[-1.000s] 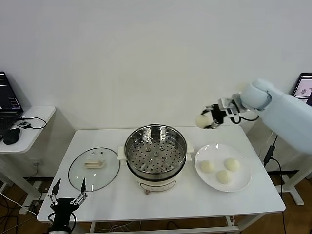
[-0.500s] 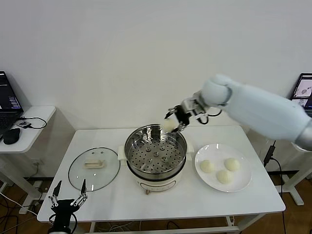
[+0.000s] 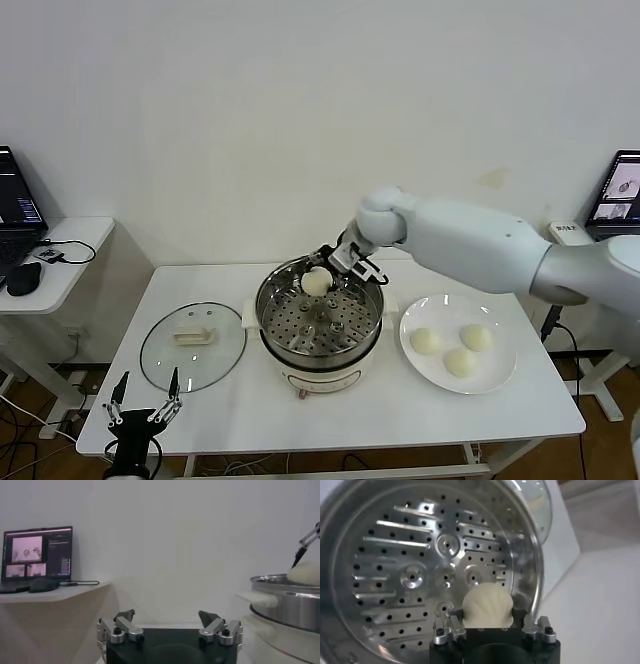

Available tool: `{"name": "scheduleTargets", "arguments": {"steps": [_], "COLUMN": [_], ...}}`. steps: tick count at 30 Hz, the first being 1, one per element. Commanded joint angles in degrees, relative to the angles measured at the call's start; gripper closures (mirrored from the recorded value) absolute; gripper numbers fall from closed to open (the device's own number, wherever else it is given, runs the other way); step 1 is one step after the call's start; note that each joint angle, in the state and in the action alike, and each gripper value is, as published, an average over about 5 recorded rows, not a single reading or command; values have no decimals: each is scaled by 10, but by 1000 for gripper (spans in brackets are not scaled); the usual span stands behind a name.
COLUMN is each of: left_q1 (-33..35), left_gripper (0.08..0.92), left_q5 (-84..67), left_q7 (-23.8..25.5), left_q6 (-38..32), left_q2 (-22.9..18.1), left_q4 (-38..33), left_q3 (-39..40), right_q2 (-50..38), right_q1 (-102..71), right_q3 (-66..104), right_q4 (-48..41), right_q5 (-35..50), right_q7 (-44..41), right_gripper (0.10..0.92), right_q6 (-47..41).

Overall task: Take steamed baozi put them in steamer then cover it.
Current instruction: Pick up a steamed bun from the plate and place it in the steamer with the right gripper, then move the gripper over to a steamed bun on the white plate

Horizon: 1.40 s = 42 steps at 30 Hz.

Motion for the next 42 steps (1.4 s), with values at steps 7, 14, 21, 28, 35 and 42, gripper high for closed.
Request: {"name": "scheduleTargets", "arguments": {"steps": [7,14,21,28,35,42], "left_q1": [-2,-2,0,4,8,8], "left_gripper": [177,177,177,177,177,177], "left_q5": [1,1,1,0,-2,-1], "left_q7": [-1,-2,-3,-2,-1,-4], "left_q6": [0,0,-1,0,2,1], "left_q2": [-3,-1,-2,2,13,25], "left_q4": [2,2,-1,-6,-15,-17], "left_q3": [2,3,2,2,0,-2], "right_q2": [34,42,39,-24,-150,-301], "right_q1": [-33,-47,-46,12,96,141], "right_q3": [6,20,25,-3,-19,-27], "right_q4": [-60,-79,-80,38,156,267], "right_q5": [-150,-186,-175,28,187,244], "right_q7": [41,53,59,9,-61,-78], "right_gripper": [405,398,290,205,202,203], "right_q6": [94,111,116,5,-194,-327]}}
